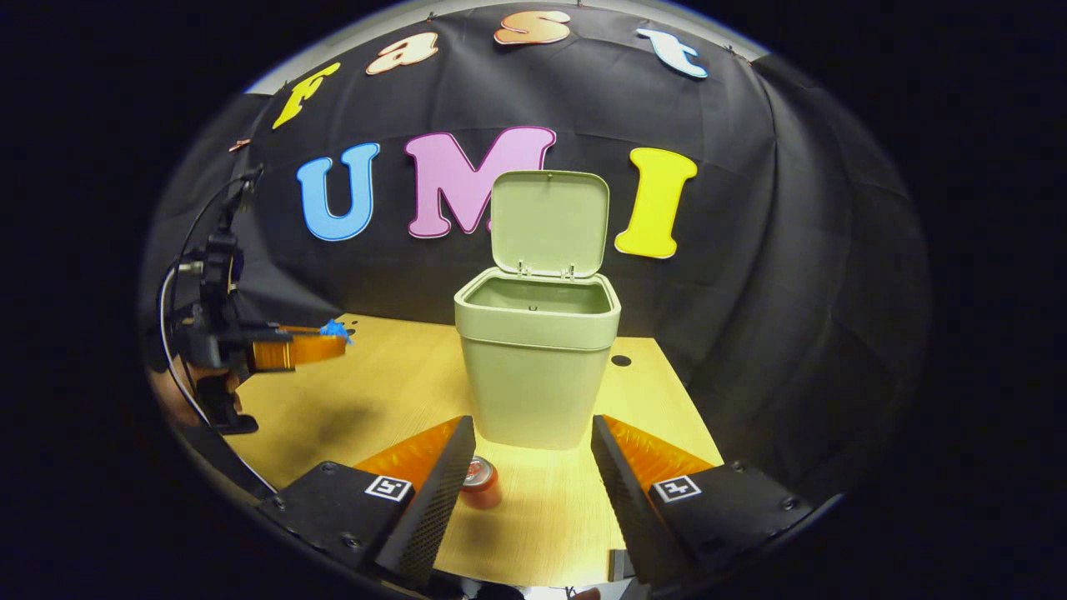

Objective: Press the lid of the desktop garbage bin to open it, pick up the crumpled paper on the desktop and throw it into the bin, then pick up the pop can on the desktop and drop it into the bin, and finally close the garbage bin lid.

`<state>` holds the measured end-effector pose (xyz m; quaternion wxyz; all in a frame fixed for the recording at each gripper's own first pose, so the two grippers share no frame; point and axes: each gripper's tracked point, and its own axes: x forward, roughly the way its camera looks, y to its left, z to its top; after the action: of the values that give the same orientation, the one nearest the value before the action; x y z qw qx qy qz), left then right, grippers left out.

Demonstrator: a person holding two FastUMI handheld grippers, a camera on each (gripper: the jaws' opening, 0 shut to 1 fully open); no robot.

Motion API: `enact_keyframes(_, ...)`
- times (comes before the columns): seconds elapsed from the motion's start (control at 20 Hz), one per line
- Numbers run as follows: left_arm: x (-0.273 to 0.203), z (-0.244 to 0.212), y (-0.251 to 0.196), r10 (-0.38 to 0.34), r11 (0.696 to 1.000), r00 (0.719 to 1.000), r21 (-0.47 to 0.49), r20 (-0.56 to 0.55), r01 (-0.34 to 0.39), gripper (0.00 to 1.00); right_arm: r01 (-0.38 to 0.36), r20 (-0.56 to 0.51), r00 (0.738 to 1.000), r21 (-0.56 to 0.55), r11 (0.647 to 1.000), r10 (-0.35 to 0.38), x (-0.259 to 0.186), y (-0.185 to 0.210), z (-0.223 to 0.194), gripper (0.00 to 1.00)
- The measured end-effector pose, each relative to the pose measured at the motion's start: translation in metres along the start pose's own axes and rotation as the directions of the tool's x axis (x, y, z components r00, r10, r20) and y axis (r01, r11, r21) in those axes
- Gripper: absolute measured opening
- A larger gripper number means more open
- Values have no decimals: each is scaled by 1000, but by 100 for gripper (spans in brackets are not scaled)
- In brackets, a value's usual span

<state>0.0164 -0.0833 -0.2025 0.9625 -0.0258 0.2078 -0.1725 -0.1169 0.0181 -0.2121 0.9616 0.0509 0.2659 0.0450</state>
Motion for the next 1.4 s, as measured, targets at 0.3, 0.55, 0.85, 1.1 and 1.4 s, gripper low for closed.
enact_keyframes(0.3, 25, 57, -24, -53, 996, 996, 70, 68, 49, 39, 28, 13, 1000, 5, 1000, -28, -5, -9, 0, 89)
enact_keyframes(0.55, 52, 103, -56, -131, 987, 981, 116, 144, 115, 39, 56, 22, 998, 8, 998, -56, -13, -18, -1, 89)
enact_keyframes(0.85, 89, 122, -95, -212, 971, 965, 142, 155, 191, 39, 98, 39, 994, -5, 995, -98, -21, -32, 3, 89)
enact_keyframes(1.1, 118, 110, -112, -231, 968, 968, 126, 99, 218, 35, 125, 43, 991, -3, 992, -124, -25, -40, 3, 89)
enact_keyframes(1.4, 147, 94, -113, -207, 972, 978, 124, 41, 200, 39, 149, 54, 987, 9, 989, -150, -21, -51, 6, 89)
